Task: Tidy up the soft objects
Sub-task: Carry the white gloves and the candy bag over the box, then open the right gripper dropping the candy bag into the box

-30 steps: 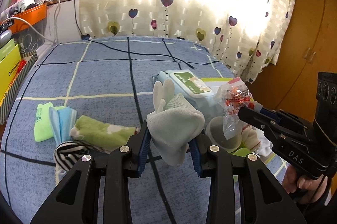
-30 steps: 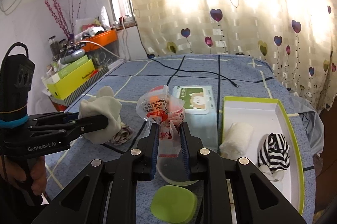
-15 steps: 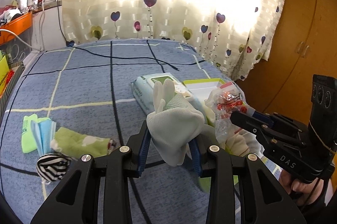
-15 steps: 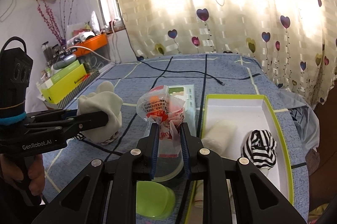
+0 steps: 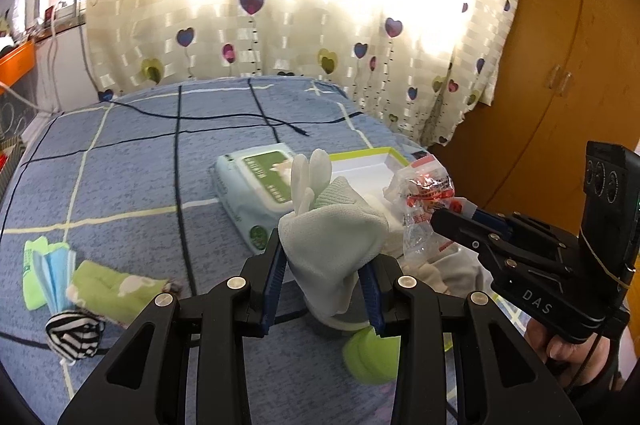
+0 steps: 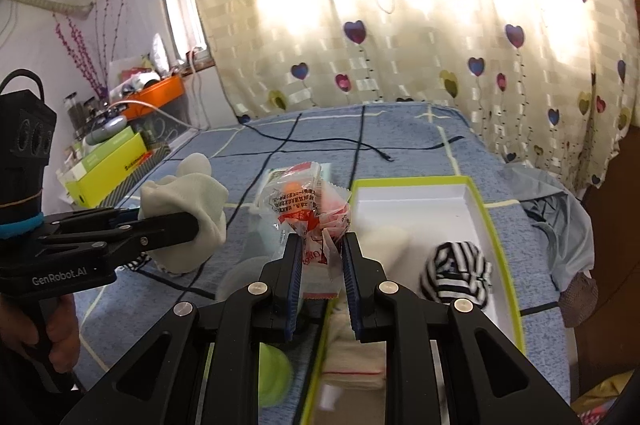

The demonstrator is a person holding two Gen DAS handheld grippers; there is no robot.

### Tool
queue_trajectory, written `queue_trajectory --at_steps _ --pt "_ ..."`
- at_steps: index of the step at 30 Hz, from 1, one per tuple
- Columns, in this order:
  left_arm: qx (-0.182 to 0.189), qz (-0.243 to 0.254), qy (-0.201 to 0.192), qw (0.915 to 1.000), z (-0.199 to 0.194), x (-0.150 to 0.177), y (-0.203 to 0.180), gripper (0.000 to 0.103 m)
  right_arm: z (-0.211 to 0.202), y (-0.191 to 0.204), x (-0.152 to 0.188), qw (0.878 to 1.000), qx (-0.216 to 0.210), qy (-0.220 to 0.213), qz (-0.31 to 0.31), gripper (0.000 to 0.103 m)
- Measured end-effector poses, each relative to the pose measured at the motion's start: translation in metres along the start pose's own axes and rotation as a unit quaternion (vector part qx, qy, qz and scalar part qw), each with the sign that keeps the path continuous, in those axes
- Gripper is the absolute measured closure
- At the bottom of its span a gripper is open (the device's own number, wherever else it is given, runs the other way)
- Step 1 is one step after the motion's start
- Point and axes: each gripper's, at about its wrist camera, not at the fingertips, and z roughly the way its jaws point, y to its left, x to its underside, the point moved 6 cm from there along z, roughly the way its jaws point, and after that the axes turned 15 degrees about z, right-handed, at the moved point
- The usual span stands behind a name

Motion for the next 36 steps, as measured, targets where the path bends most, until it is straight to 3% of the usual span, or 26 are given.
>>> queue_trajectory --at_steps 12,20,28,36 --pt "0.035 0.021 0.005 0.9991 0.027 -0.016 -0.032 0.067 -0.023 -0.064 -0.009 0.997 0.054 -0.022 0.041 0.084" --pt "0.055 0.032 0.021 0.9978 0.046 -0.017 -0.049 0.067 -0.028 -0.098 0.001 0.995 0.082 -0.013 0.06 0.084" --pt "0.059 0.03 0.051 0.9965 0.068 -0.015 -0.053 0.067 -0.008 -0.123 0.014 0.992 0.107 0.018 0.07 0.084" --pt "0.065 0.031 0.074 0.9946 0.092 -0.02 -0.058 0.067 0.025 -0.124 0.009 0.992 0.106 0.038 0.05 0.084"
